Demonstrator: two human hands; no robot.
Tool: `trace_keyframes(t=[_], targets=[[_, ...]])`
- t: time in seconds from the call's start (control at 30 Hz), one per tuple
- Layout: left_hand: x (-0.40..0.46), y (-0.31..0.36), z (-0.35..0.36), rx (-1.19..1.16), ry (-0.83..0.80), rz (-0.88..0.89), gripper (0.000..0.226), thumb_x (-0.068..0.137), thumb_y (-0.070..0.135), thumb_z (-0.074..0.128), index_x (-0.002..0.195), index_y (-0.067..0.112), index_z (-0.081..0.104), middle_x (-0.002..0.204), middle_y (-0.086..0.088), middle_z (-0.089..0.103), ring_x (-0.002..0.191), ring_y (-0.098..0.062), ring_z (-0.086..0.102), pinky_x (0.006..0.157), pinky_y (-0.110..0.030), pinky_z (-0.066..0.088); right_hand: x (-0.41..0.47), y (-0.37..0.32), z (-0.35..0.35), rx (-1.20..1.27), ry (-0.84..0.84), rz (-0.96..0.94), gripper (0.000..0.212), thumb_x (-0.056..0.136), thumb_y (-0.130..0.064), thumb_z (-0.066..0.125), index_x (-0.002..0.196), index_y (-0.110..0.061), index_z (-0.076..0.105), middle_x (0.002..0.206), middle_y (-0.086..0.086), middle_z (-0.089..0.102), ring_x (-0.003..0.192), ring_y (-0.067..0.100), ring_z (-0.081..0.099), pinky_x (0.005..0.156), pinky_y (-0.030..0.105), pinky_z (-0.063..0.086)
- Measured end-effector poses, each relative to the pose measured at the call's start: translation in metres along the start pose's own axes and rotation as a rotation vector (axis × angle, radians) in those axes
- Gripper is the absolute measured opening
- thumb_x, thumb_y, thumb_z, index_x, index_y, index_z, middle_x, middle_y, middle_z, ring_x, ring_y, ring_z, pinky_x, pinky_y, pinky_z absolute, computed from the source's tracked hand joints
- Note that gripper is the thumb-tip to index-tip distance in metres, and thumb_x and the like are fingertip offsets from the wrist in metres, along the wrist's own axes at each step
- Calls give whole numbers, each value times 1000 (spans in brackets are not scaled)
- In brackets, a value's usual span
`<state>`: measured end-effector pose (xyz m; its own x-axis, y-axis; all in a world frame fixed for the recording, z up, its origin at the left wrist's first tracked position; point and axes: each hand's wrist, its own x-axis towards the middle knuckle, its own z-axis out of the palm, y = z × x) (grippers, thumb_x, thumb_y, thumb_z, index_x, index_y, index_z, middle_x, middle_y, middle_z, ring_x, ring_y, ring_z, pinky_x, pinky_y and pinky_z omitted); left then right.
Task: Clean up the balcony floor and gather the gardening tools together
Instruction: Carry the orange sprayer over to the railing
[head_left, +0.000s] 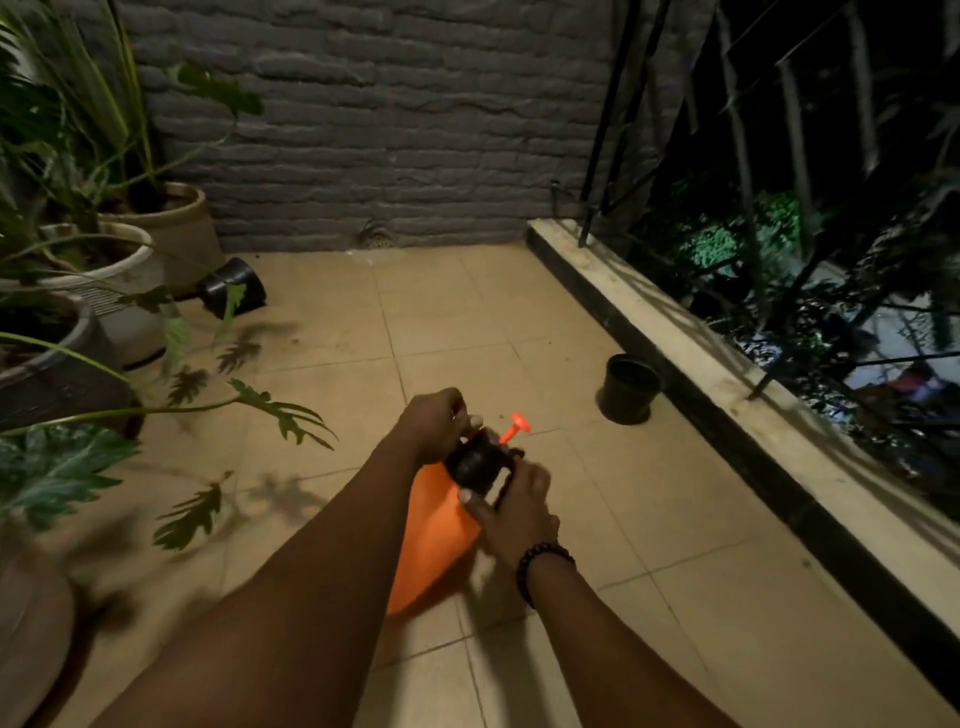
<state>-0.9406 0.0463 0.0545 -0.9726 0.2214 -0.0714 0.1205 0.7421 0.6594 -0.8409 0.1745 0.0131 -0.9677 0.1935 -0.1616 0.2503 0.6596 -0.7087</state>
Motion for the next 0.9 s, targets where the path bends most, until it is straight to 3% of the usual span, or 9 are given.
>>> trace_keyframes(t=[0.13,0.17,0.23,0.27,0.33,0.47,0.57,0.77,0.9], targets=[[-16,26,13,-483,-46,77,13,99,21,60,94,9,61,95,-6,71,83,-21,69,81,-40,57,4,10,-59,-187,399,82,95,77,-55,72,149,-20,19,153,11,17,139,33,24,110,46,25],[-20,31,18,-550,-69,93,12,99,19,59,96,7,61,94,-6,70,83,-20,68,81,-37,57,6,18,-75,-227,393,61,92,77,-55,73,147,-22,24,154,11,19,140,32,22,110,46,26],[-24,40,32,-670,-61,104,11,99,14,59,97,3,61,92,-9,68,84,-21,67,78,-32,59,8,32,-105,-78,256,10,70,78,-43,77,133,-21,39,143,11,42,131,33,41,100,43,40],[-26,46,39,-732,-35,94,10,99,13,59,95,3,61,91,-11,67,82,-22,66,76,-29,59,6,37,-119,11,184,13,56,78,-38,78,120,-21,44,128,11,55,118,34,53,90,42,47],[-29,62,53,-840,17,66,8,100,9,57,94,5,60,87,-12,63,80,-22,63,71,-24,58,-3,45,-138,35,89,9,44,81,-36,76,100,-18,41,101,12,62,90,36,63,73,46,55],[-33,99,67,-850,-75,55,10,101,12,55,103,3,58,87,-10,63,78,-19,63,72,-26,56,-37,68,-148,162,75,-12,35,91,-36,65,99,-19,35,100,7,56,82,24,55,65,38,48],[-43,124,86,-821,-202,57,15,102,16,54,103,2,59,90,-11,64,79,-18,64,71,-26,58,-64,91,-163,228,130,17,27,93,-40,60,102,-18,48,98,5,62,80,20,57,60,32,44],[-72,189,145,-784,-362,-2,24,103,20,52,112,0,61,93,-11,64,79,-19,64,70,-25,59,-108,141,-207,340,339,125,28,91,-48,61,98,-21,60,95,-5,64,89,12,61,77,35,53],[-93,235,192,-739,-420,34,26,105,26,50,114,3,58,100,-10,63,81,-20,62,71,-30,56,-140,177,-238,369,494,180,32,87,-51,64,90,-20,61,86,-4,64,79,10,60,61,25,42]])
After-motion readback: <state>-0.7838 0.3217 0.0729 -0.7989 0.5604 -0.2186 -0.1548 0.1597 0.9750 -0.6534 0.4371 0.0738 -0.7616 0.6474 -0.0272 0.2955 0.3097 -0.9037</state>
